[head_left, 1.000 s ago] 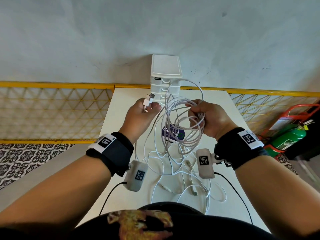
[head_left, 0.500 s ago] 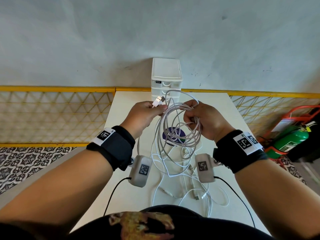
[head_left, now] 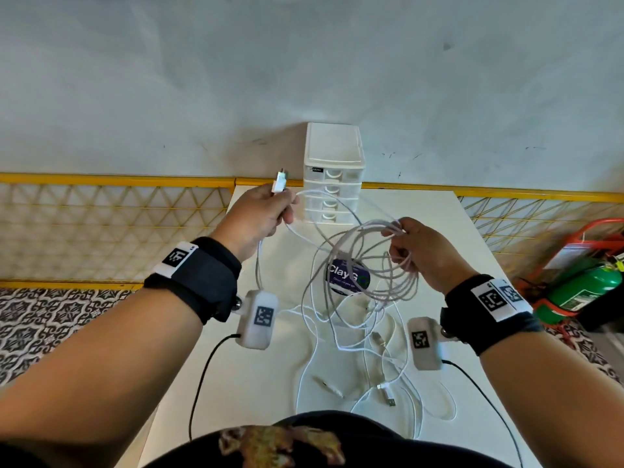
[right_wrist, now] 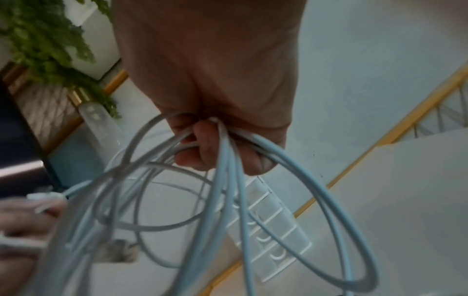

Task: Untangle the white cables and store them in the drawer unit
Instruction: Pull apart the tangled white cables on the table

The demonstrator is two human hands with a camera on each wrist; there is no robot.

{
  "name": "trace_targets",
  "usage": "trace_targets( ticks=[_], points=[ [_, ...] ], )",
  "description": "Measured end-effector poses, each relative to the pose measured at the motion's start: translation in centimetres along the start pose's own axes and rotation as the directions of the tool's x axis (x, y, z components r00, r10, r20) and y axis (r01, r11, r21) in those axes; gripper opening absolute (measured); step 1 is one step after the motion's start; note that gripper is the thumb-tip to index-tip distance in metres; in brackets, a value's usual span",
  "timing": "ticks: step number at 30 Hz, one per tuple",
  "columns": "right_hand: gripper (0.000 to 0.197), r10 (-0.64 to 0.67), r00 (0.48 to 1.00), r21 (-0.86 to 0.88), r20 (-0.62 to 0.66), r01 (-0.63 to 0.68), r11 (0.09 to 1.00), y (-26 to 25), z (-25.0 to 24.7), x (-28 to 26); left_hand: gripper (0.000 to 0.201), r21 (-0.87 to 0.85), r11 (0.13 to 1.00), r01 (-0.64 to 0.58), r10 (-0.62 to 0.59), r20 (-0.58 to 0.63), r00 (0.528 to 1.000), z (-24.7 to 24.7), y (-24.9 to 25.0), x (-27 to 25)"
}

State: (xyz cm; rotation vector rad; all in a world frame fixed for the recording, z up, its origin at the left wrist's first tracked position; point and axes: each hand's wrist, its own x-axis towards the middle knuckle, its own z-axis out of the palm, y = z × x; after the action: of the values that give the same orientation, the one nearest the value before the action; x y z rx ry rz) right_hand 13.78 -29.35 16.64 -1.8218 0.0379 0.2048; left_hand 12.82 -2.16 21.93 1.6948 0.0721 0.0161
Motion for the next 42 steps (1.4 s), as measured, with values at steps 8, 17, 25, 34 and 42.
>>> trace_targets(
  ticks=[8, 17, 25, 34, 42],
  points=[
    [0.011, 0.072, 0.969, -0.426, 0.236, 0.037, 0.904, 1.7, -0.8, 0.5, 0.023, -0.236, 0.966, -0.106, 0.095, -0.059, 0.994, -1.0, 1.4, 0.7],
    [0.02, 0.095, 0.992, -0.49, 0.086, -0.04, 0.871, 2.4, -0.8, 1.6, 0.023, -0.366, 0.917, -0.16, 0.094, -0.191, 0.977, -3.2, 3.0, 1.1],
    [0.021, 0.169, 0.979, -0.286, 0.116, -0.13, 0.949, 3.6, -0.7, -0.1, 0.049, -0.549, 0.824, -0.137, 0.127, -0.056, 0.99, -4.1, 3.8, 0.0],
    [0.014, 0.168, 0.98, -0.348, 0.107, -0.121, 0.93, 4.5, -1.4, -0.7, 0.018, -0.413, 0.897, -0.158, 0.068, -0.226, 0.972, -4.9, 3.0, 0.5],
    [0.019, 0.117, 0.987, -0.368, 0.108, -0.069, 0.927, 4.2, -0.9, -1.2, 0.029, -0.008, 0.982, -0.187, 0.167, -0.42, 0.892, -4.6, 3.8, 1.0]
  ],
)
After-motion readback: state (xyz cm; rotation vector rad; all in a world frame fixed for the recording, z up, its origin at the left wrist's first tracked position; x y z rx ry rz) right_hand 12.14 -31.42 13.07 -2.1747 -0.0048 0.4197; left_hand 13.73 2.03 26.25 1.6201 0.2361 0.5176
